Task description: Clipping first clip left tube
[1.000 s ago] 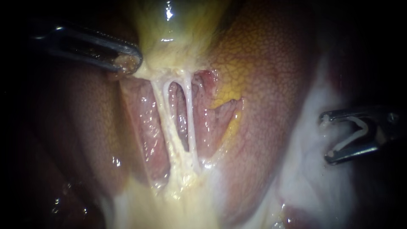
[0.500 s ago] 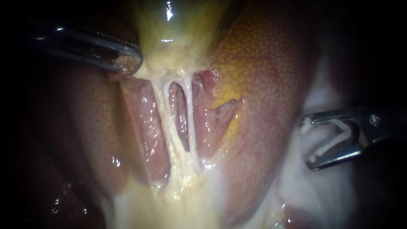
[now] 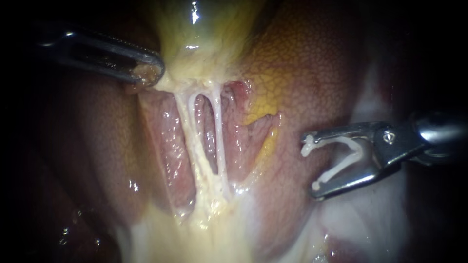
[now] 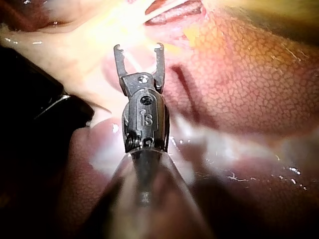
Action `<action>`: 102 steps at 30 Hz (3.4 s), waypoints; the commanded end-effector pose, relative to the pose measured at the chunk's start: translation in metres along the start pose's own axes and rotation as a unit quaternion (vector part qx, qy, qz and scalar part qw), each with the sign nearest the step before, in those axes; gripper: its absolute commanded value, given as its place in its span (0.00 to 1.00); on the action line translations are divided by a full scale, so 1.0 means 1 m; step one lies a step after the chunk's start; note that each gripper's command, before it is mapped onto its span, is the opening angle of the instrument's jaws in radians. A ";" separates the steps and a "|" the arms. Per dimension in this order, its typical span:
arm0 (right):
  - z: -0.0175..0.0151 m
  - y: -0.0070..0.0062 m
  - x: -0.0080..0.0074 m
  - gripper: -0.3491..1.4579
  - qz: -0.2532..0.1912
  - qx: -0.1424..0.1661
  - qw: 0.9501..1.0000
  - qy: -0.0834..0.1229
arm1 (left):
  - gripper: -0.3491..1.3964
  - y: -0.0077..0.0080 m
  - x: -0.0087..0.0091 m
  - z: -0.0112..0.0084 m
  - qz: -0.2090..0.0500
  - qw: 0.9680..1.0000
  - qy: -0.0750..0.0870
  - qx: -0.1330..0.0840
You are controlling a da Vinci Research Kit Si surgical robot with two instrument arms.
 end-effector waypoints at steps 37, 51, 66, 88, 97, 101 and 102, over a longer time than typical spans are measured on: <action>0.0107 0.0037 -0.0009 0.51 0.014 0.072 0.996 0.059 | 0.00 0.0000 0.0001 0.0002 0.000 1.000 0.000 -0.001; 0.0131 0.0049 -0.0030 0.51 0.017 0.086 0.995 0.054 | 0.00 0.0000 0.0001 0.0002 0.000 1.000 0.000 -0.001; 0.0138 0.0078 -0.0051 0.52 0.018 0.084 0.995 0.051 | 0.00 0.0000 0.0002 0.0004 0.000 1.000 -0.001 -0.002; 0.0169 0.0078 -0.0035 0.51 0.002 0.177 0.980 0.096 | 0.00 0.0001 0.0003 0.0006 0.001 1.000 -0.001 -0.002; 0.0176 0.0054 -0.0025 0.49 -0.010 0.225 0.968 0.112 | 0.00 0.0001 0.0003 0.0005 0.001 1.000 -0.001 -0.002; 0.0176 0.0042 -0.0023 0.49 -0.014 0.241 0.964 0.112 | 0.00 0.0001 0.0003 0.0005 0.001 1.000 -0.001 -0.002; 0.0176 0.0040 -0.0022 0.48 -0.014 0.243 0.964 0.111 | 0.00 0.0001 0.0003 0.0005 0.001 1.000 -0.001 -0.002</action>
